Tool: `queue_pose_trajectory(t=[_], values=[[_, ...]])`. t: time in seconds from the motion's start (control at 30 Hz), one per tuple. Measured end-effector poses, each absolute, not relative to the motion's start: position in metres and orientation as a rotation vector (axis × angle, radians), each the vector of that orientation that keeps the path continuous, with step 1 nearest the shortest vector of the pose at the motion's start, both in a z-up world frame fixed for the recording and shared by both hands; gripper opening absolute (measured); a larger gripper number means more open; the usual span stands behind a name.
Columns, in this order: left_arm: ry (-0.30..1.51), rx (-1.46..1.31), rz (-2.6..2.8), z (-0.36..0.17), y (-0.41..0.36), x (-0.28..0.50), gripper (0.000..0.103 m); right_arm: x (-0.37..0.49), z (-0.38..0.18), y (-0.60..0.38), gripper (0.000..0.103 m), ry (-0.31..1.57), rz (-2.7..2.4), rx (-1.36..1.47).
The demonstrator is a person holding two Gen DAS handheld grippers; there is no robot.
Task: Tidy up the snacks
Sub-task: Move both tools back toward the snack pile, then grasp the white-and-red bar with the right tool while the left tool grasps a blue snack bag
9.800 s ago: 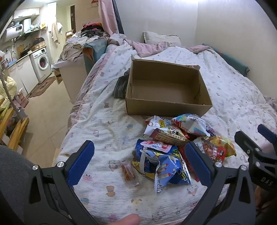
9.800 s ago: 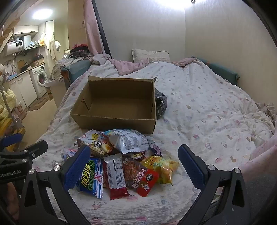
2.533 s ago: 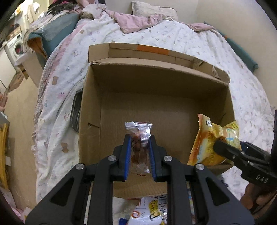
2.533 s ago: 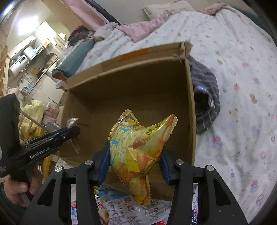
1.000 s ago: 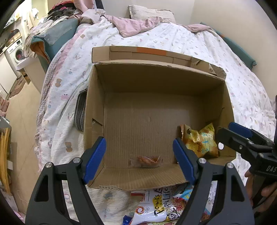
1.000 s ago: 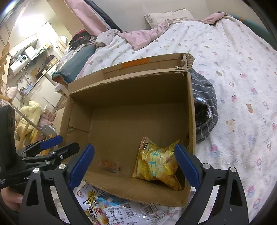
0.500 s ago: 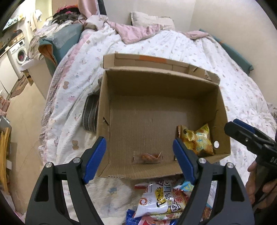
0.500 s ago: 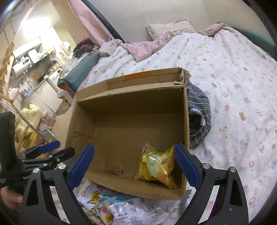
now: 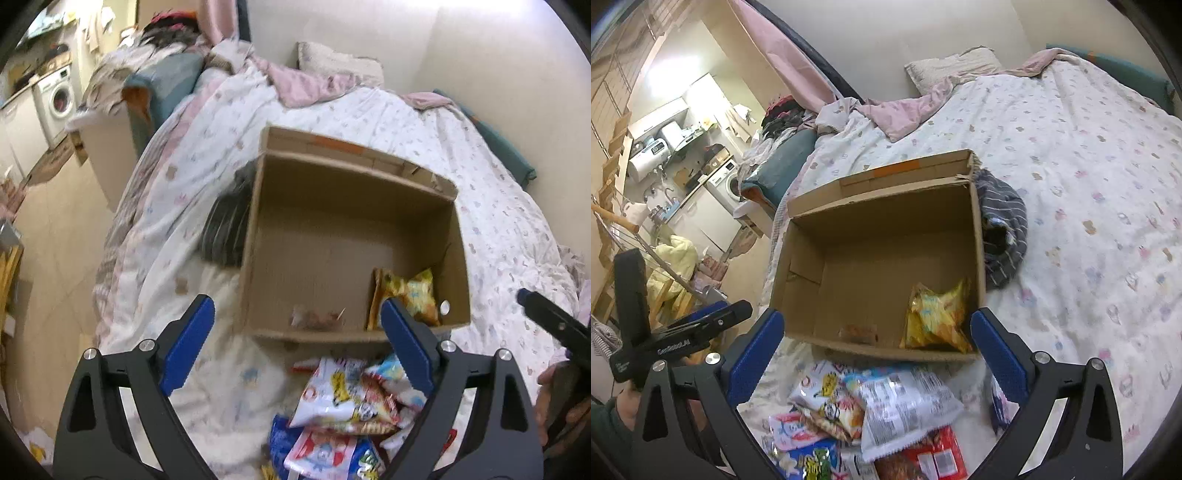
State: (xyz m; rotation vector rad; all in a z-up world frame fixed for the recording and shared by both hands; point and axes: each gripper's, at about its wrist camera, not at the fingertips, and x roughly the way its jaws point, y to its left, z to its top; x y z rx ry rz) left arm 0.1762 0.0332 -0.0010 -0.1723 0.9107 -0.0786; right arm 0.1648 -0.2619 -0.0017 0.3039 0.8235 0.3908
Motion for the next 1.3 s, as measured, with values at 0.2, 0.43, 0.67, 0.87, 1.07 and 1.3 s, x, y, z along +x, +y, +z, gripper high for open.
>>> queue_pose_trajectory(t=[0.2, 0.43, 0.67, 0.87, 1.07, 1.3], values=[[0.95, -0.169, -0.024, -0.007, 0.044, 0.152, 0.09, 0.14, -0.001, -0.272, 0.103, 0.822, 0.369, 0.333], [0.964, -0.142, 0.016, -0.008, 0.052, 0.125, 0.09, 0.118, -0.011, -0.267, 0.103, 0.829, 0.308, 0.258], [0.992, -0.202, 0.052, -0.02, 0.058, 0.116, 0.09, 0.109, -0.026, -0.271, 0.103, 0.909, 0.321, 0.222], [1.014, -0.183, 0.039, -0.025, 0.047, 0.122, 0.09, 0.118, -0.062, -0.271, 0.1, 1.147, 0.472, 0.396], [1.029, -0.164, 0.027, -0.029, 0.044, 0.121, 0.09, 0.12, -0.099, -0.229, 0.065, 1.358, 0.553, 0.303], [1.086, -0.153, 0.05, -0.043, 0.054, 0.121, 0.09, 0.114, -0.13, -0.183, 0.061, 1.47, 0.522, 0.057]])
